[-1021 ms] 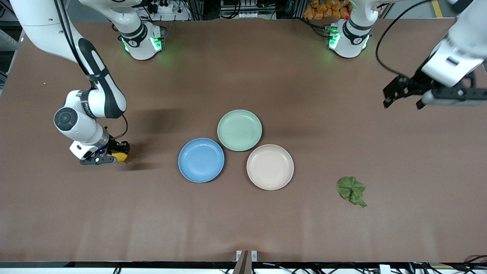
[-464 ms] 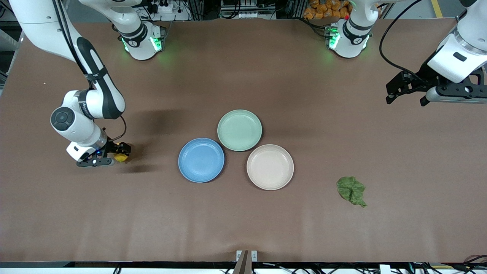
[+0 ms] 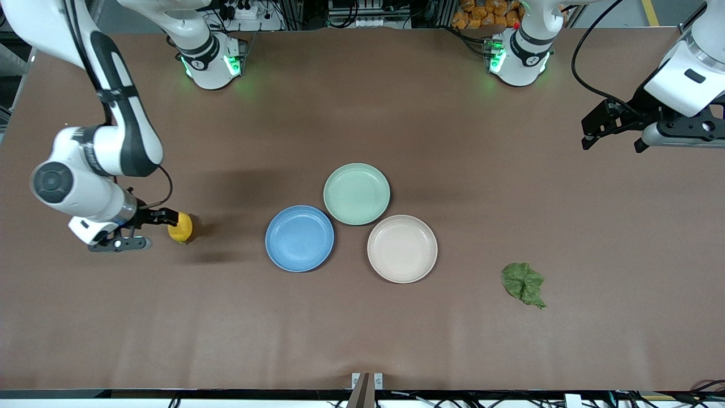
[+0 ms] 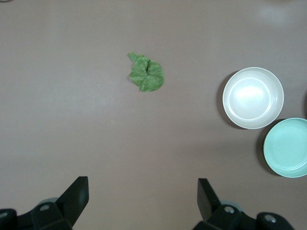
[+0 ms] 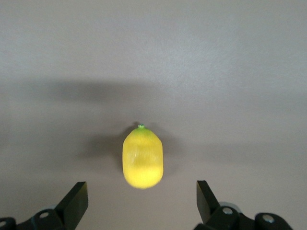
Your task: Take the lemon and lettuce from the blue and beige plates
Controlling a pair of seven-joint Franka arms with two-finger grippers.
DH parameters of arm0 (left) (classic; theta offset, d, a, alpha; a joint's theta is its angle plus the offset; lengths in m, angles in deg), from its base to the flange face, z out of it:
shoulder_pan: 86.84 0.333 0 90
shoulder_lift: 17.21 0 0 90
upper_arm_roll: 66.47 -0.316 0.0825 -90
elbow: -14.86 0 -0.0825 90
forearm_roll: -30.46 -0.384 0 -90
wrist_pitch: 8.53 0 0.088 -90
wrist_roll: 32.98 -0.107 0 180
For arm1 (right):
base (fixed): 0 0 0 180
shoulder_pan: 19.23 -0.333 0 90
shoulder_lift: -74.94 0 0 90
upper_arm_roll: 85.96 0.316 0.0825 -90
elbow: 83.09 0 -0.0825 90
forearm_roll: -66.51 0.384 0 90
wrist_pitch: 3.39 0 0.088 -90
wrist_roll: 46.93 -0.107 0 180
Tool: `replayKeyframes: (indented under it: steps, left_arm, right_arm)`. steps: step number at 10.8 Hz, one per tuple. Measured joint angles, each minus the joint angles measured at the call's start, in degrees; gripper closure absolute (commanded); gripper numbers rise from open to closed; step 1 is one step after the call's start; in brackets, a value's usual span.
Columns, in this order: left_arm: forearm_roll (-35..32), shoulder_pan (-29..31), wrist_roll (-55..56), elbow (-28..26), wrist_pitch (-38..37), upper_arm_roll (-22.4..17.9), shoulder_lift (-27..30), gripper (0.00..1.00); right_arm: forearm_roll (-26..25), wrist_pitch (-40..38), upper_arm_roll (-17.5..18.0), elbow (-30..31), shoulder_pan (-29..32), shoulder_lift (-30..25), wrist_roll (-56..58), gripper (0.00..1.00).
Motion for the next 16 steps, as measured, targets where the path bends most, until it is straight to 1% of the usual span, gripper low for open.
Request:
replayKeyframes:
  steps: [2,4,7,8,11,13,16]
  left_arm:
    - [-0.07,-0.11,0.0,0.49,0.0,0.02,-0.69,0.0]
    - [-0.07,-0.15,0.0,0.82,-0.01,0.07,-1.18,0.0]
    - [-0.07,-0.19,0.0,0.95,-0.03,0.75,-1.95,0.0]
    - [-0.07,-0.2,0.0,1.0,-0.03,0.84,-2.04,0.0]
    - [-0.09,-0.13,0.0,1.18,-0.04,0.82,-2.11,0.0]
    - [-0.11,-0.13,0.0,1.26,-0.07,0.81,-2.14,0.0]
    - [-0.12,-0.13,0.0,1.33,-0.11,0.81,-2.15,0.0]
  right_arm:
    - [0.07,-1.36,0.1,-1.29,0.04,-2.85,0.0,0.0]
    - [0.1,-1.6,0.07,-1.33,0.21,-5.69,0.0,0.0]
    - [0.15,-4.15,0.15,-1.36,1.06,-9.88,0.0,0.0]
    - [0.51,-5.74,0.48,-1.39,1.62,-11.25,0.0,0.0]
    - [3.97,-10.96,0.74,-1.63,2.74,-15.93,0.0,0.0]
    - [4.21,-16.81,0.88,-4.72,2.74,-17.72,-0.99,0.0]
    - [4.21,-24.41,1.13,-11.91,2.44,-18.07,-3.79,0.0]
